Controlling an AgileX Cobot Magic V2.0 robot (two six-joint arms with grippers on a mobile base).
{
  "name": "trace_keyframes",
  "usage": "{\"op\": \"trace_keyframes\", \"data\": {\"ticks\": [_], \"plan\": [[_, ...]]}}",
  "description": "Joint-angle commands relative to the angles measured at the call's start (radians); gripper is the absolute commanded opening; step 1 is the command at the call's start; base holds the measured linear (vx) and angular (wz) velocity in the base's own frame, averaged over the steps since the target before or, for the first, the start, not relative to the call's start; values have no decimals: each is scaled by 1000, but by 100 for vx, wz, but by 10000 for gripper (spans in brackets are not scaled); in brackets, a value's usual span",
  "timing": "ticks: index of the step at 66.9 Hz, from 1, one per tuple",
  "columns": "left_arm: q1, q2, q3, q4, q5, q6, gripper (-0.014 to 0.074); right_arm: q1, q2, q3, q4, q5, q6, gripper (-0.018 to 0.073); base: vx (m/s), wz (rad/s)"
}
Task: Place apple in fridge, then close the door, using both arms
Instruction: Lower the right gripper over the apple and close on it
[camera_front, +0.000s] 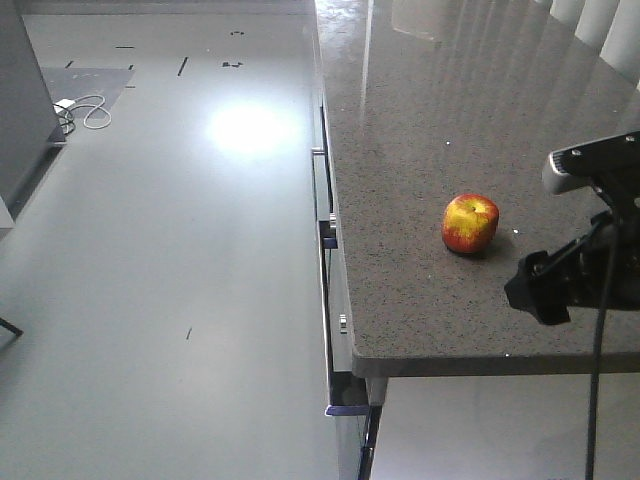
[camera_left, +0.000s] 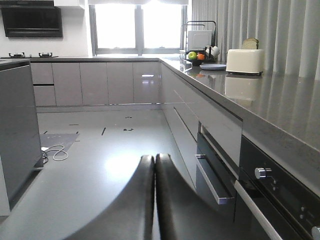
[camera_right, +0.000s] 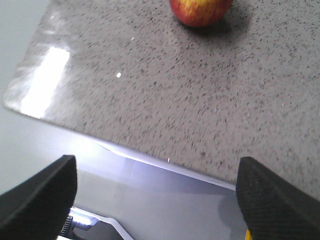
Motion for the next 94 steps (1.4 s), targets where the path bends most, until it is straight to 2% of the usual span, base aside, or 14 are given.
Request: {"op": "trace_keyframes", "data": {"ticks": [1, 9, 28, 61, 75, 94], "plan": [[0, -15, -17, -10, -64, -2, -6, 0, 68, -95, -27, -31, 25, 628, 0, 0], [0, -15, -17, -10, -64, -2, -6, 0, 171, -181, -27, 6, 41, 625, 0, 0], [0, -15, -17, -10, -64, -2, -6, -27, 391, -392, -27, 67, 198, 618, 0, 0], [0, -15, -17, -10, -64, -2, -6, -71, 681, -708, -35, 216, 274, 605, 0, 0], [0, -15, -17, -10, -64, -2, -6, -80, 780, -823, 20, 265, 270, 597, 0, 0], [0, -15, -17, -10, -64, -2, -6, -76, 873, -939, 29, 270, 125, 595, 0, 0]]}}
